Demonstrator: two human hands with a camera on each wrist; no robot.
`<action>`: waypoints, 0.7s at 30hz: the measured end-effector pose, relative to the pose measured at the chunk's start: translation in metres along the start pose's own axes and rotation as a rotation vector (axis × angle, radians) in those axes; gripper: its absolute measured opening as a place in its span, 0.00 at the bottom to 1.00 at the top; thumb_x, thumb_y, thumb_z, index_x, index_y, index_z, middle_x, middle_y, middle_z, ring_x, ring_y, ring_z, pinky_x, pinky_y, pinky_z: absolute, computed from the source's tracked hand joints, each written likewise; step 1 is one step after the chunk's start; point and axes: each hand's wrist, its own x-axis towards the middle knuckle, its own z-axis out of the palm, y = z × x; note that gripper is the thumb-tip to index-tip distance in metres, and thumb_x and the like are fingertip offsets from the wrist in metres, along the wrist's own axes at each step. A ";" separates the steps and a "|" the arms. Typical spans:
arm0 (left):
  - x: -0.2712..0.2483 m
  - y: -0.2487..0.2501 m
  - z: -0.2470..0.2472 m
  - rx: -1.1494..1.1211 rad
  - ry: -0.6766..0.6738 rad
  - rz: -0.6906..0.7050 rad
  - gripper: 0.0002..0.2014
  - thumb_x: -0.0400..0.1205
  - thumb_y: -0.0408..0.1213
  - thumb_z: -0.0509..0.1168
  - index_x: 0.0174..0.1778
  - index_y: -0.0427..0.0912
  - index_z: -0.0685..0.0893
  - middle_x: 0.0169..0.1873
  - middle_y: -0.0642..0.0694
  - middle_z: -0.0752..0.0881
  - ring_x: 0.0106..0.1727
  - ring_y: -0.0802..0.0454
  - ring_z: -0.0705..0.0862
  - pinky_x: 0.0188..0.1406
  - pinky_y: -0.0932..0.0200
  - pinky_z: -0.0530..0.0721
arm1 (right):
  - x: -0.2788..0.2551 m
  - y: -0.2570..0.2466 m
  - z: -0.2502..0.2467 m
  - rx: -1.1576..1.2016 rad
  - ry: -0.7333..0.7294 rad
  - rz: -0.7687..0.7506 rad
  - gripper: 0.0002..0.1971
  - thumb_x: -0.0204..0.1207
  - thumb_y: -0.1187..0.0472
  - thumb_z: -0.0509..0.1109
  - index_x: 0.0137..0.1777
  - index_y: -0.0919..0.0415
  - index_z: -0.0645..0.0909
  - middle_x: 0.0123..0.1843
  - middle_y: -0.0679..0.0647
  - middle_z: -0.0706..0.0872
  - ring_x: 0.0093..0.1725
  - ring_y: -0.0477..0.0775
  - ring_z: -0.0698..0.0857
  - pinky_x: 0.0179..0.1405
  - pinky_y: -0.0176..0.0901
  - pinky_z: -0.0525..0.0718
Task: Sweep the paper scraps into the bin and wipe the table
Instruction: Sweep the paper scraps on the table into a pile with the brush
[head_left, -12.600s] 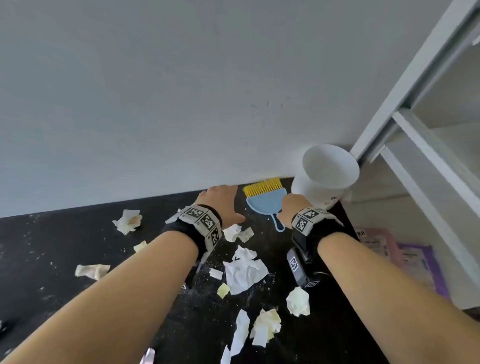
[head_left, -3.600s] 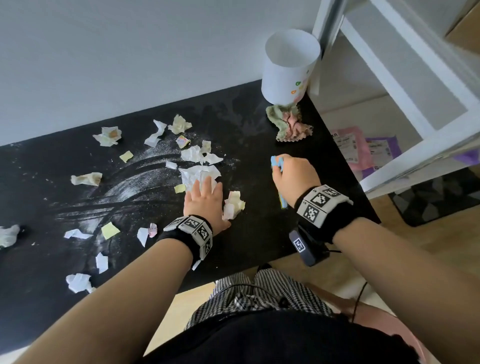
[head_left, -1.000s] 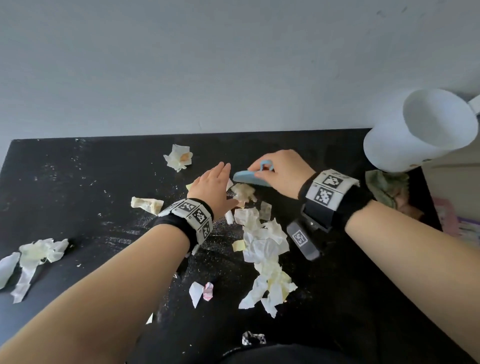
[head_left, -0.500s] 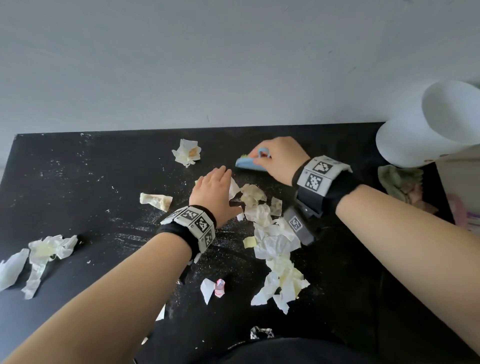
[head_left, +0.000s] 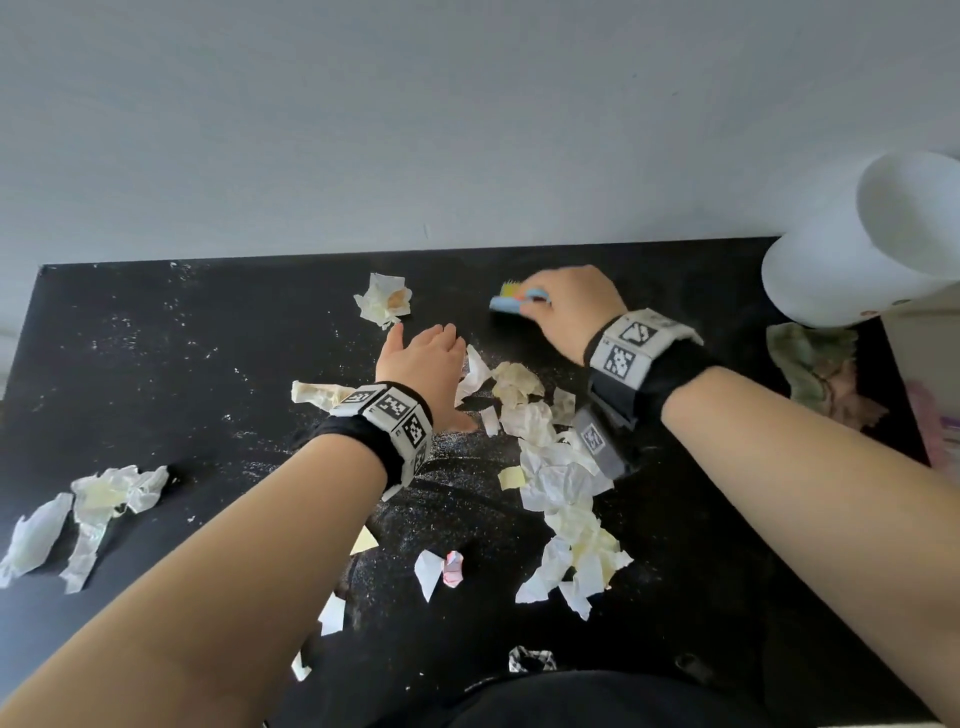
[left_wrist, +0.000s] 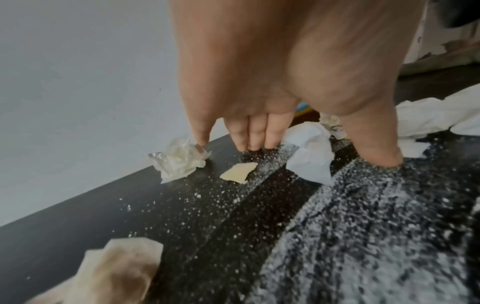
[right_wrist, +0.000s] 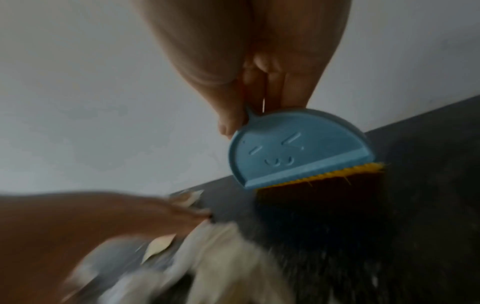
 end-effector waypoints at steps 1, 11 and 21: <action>0.001 -0.001 -0.001 -0.001 0.002 0.005 0.52 0.72 0.69 0.65 0.84 0.44 0.51 0.84 0.49 0.51 0.84 0.52 0.48 0.81 0.39 0.43 | -0.007 -0.003 0.003 0.010 -0.051 -0.029 0.14 0.81 0.54 0.63 0.63 0.57 0.82 0.58 0.55 0.87 0.57 0.56 0.84 0.58 0.46 0.77; 0.009 -0.010 -0.006 0.026 0.024 -0.025 0.56 0.69 0.71 0.65 0.84 0.41 0.50 0.84 0.47 0.50 0.84 0.49 0.47 0.81 0.40 0.47 | 0.001 0.007 -0.023 0.087 0.102 0.049 0.14 0.82 0.56 0.62 0.62 0.58 0.82 0.60 0.58 0.86 0.58 0.57 0.83 0.60 0.46 0.79; 0.011 -0.009 -0.005 0.072 0.010 -0.013 0.58 0.67 0.74 0.64 0.84 0.40 0.50 0.84 0.46 0.50 0.84 0.51 0.49 0.81 0.39 0.46 | -0.003 -0.003 -0.019 0.190 0.129 -0.020 0.13 0.81 0.57 0.64 0.60 0.58 0.84 0.57 0.56 0.88 0.56 0.55 0.85 0.59 0.45 0.80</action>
